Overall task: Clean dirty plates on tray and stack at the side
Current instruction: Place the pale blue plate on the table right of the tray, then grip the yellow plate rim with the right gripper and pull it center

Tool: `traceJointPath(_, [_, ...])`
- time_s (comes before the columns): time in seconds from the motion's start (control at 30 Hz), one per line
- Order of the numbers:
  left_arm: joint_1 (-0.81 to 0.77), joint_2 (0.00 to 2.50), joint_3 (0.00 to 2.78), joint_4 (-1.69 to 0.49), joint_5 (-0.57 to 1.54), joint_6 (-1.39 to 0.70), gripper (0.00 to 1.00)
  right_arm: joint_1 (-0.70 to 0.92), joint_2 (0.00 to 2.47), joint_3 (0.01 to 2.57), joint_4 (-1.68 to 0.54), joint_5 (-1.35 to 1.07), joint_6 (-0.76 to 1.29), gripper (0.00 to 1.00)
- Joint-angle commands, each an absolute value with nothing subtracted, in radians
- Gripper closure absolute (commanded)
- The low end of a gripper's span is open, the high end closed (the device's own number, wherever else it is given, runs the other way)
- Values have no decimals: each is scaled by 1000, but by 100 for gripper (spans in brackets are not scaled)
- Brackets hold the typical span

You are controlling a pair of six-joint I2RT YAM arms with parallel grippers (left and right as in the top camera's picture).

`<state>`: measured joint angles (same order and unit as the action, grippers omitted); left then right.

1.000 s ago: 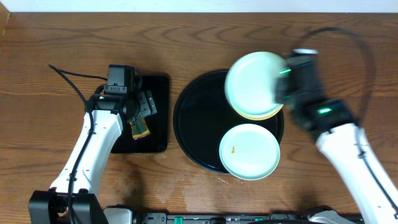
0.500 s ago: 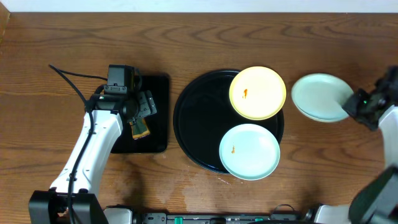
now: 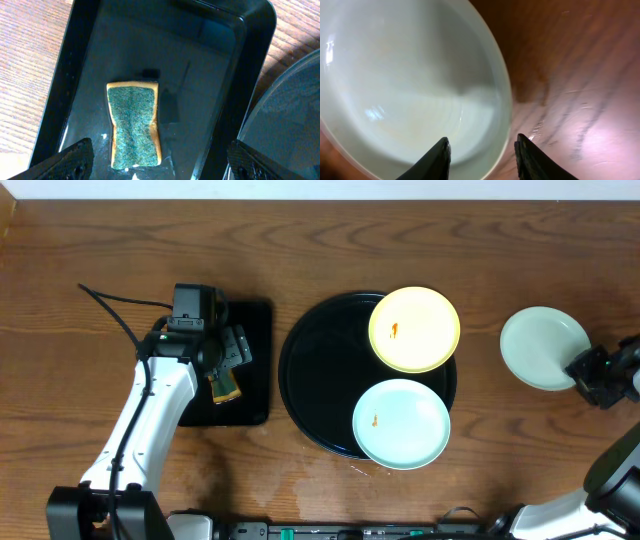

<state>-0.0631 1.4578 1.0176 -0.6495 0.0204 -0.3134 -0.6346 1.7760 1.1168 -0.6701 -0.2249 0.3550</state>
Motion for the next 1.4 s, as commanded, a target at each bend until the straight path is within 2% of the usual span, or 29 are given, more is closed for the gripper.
traceJointPath(0.0, [-62, 1457, 1019, -653, 19, -308, 13, -620, 1666, 1117, -672, -294, 319, 58])
traceJointPath(0.13, [-62, 1457, 1019, -653, 19, -311, 14, -526, 1538, 1117, -662, -422, 242, 55])
traceJointPath(0.23, [-62, 1457, 1019, -653, 19, -311, 14, -382, 1483, 1117, -664, -437, 192, 56])
traceJointPath(0.33, [-62, 1457, 1019, -654, 19, -311, 14, -212, 1493, 1116, -666, -305, 178, 63])
traceJointPath(0.43, [-62, 1457, 1019, -671, 19, -311, 14, -39, 1570, 1116, -638, -67, 178, 66])
traceJointPath(0.5, [-62, 1457, 1019, -680, 19, -311, 14, 28, 1633, 1116, -603, 56, 179, 64])
traceJointPath(0.57, [-62, 1457, 1019, -684, 19, -311, 13, 70, 1693, 1116, -551, 126, 178, 67])
traceJointPath(0.77, [-62, 1457, 1019, -687, 19, -311, 13, 113, 1834, 1116, -434, 138, 164, 68])
traceJointPath(0.8, [-62, 1457, 1019, -687, 19, -311, 13, 113, 1847, 1116, -434, 138, 170, 77])
traceJointPath(0.83, [-62, 1457, 1019, -688, 19, -311, 13, 113, 1855, 1116, -436, 137, 172, 91])
traceJointPath(0.87, [-62, 1457, 1019, -688, 19, -311, 13, 113, 1858, 1116, -439, 127, 171, 99])
traceJointPath(1.13, [-62, 1457, 1019, -687, 19, -311, 13, 116, 1768, 1117, -513, -44, 178, 99])
traceJointPath(1.27, [-62, 1457, 1019, -687, 19, -311, 13, 138, 1700, 1117, -551, -120, 246, 99])
traceJointPath(1.37, [-62, 1457, 1019, -687, 19, -311, 13, 165, 1693, 1117, -590, -121, 369, 99])
